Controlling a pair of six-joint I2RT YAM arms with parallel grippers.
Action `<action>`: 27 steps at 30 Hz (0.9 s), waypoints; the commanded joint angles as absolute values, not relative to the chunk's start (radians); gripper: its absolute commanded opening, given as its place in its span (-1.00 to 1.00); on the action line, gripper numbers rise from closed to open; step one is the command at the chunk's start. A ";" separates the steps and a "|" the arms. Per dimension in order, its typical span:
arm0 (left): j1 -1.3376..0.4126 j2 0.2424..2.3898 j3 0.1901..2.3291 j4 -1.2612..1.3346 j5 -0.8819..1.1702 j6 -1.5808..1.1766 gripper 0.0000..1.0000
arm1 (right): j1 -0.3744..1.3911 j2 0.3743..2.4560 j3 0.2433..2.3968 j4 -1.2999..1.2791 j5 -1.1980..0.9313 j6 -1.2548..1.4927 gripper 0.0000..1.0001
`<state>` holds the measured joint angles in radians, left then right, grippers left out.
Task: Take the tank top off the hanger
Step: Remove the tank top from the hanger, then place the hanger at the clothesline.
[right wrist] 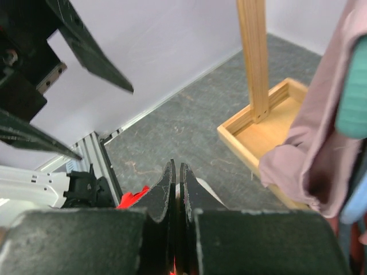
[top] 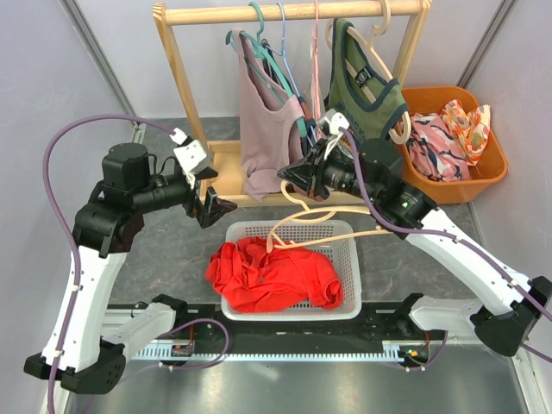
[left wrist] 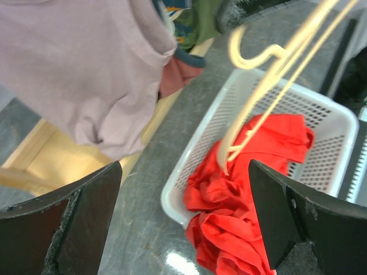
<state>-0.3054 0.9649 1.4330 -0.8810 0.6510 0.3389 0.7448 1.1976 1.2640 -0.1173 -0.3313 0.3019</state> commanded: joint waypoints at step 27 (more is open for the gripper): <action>-0.357 1.057 1.310 -0.859 1.227 0.278 0.77 | 0.732 1.242 1.420 0.284 -0.575 0.611 -1.00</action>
